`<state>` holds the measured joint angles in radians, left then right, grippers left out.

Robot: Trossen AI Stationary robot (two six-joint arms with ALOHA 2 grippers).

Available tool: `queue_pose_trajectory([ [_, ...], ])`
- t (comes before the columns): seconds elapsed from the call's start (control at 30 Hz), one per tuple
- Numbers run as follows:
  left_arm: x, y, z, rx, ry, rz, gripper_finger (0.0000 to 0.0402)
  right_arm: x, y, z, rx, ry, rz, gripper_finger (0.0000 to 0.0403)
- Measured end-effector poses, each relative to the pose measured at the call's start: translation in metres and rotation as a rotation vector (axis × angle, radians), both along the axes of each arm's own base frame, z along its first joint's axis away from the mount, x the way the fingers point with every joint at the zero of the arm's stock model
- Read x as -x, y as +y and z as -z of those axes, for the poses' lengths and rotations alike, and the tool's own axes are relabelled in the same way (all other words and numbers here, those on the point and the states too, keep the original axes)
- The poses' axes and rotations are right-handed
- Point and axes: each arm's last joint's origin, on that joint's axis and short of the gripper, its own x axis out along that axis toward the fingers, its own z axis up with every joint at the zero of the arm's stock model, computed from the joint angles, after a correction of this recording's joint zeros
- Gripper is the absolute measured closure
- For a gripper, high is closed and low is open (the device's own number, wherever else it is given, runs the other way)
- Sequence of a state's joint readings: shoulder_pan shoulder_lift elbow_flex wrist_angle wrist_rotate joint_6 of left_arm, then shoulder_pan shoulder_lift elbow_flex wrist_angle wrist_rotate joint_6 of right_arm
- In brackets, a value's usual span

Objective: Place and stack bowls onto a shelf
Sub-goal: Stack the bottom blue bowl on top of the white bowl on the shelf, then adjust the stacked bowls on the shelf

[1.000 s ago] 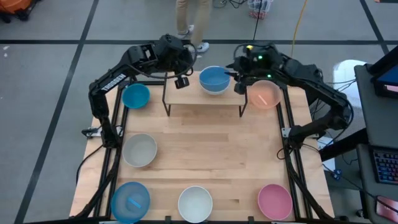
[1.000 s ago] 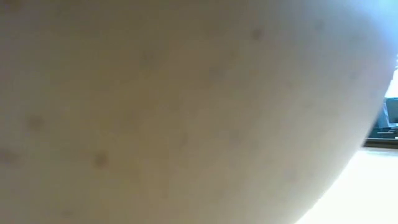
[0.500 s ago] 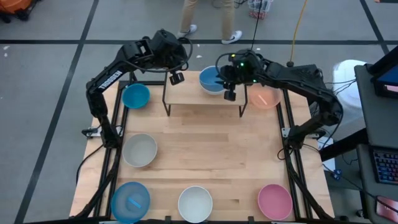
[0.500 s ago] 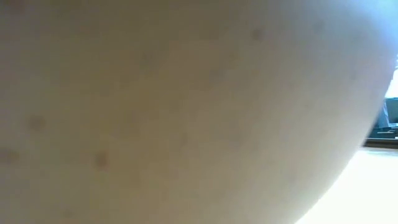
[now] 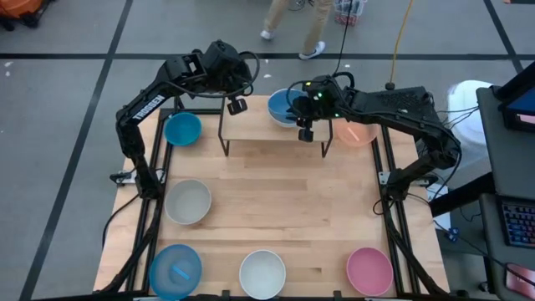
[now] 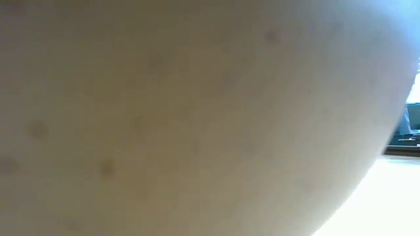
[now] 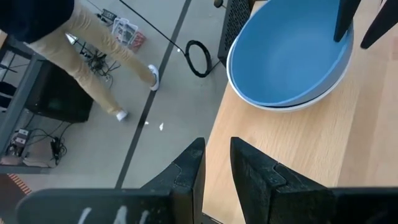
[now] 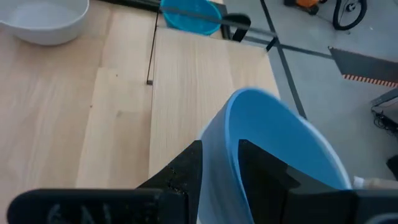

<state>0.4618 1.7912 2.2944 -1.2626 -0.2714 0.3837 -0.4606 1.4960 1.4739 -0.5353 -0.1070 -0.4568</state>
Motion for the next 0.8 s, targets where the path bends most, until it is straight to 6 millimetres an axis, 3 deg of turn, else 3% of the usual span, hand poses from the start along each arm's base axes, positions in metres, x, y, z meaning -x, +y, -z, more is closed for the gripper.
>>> queue_pose_trajectory([
  [0.23, 0.001, -0.001, 0.002, 0.010, 0.020, 0.000, 0.0321, 0.000, 0.000, 0.020, -0.023, 0.034, 0.004, 0.0307],
  [0.43, 0.001, -0.001, 0.002, 0.010, 0.021, 0.000, 0.0321, -0.001, -0.002, 0.017, 0.003, 0.000, 0.002, 0.0307],
  [0.53, 0.001, -0.001, 0.002, 0.010, 0.021, 0.000, 0.0321, 0.004, 0.001, 0.008, 0.029, -0.027, -0.006, 0.0307],
  [0.8, 0.002, -0.001, 0.005, 0.033, 0.053, 0.007, 0.0321, 0.040, 0.021, -0.040, 0.104, -0.199, -0.003, 0.0307],
])
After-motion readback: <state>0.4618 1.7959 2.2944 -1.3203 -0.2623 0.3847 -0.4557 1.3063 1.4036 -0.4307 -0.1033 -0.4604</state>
